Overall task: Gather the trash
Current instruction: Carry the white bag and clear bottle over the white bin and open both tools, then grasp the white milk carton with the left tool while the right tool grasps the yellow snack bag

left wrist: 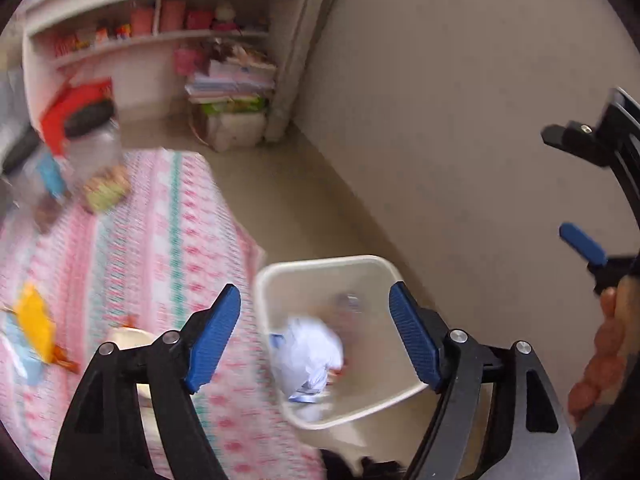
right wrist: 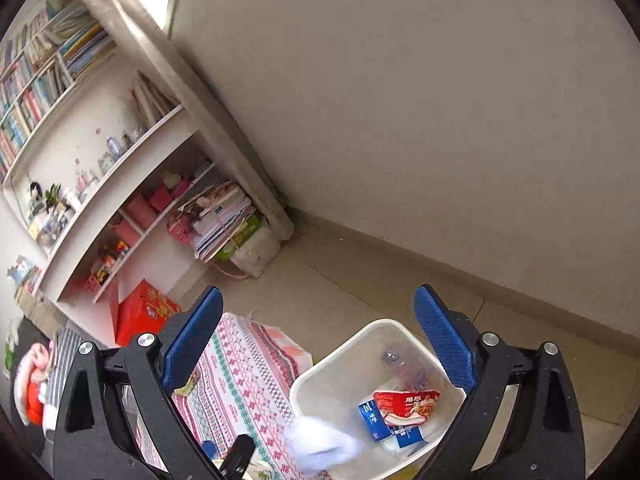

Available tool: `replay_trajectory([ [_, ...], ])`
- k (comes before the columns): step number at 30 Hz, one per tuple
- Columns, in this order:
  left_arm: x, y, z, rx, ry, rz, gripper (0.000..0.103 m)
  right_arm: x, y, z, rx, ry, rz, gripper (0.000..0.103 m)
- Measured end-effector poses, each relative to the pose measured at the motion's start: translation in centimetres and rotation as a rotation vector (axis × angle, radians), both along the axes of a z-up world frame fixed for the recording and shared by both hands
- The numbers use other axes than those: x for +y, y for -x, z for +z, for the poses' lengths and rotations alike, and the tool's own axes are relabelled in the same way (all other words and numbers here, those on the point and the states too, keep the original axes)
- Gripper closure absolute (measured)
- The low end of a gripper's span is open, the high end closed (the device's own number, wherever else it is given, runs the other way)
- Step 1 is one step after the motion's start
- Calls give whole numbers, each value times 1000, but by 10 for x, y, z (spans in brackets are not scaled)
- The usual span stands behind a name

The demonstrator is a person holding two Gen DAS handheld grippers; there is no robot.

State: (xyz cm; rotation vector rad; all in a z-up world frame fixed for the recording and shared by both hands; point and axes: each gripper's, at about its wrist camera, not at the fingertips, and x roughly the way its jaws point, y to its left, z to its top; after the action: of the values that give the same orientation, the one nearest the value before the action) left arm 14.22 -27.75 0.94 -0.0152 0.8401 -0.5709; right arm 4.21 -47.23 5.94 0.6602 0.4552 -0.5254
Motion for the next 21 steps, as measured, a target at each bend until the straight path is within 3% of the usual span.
replay_trajectory([
  [5,45,3,12,-59,-45,70,22,40,-25,-3,45,60,113,10],
  [9,96,-7,11,-53,-74,166,21,80,-47,-4,92,140,220,9],
  [17,232,-44,-33,98,-79,451,21,164,-76,-10,175,393,363,7],
  [21,284,-58,-62,164,-83,573,21,192,-90,-16,195,423,426,7],
])
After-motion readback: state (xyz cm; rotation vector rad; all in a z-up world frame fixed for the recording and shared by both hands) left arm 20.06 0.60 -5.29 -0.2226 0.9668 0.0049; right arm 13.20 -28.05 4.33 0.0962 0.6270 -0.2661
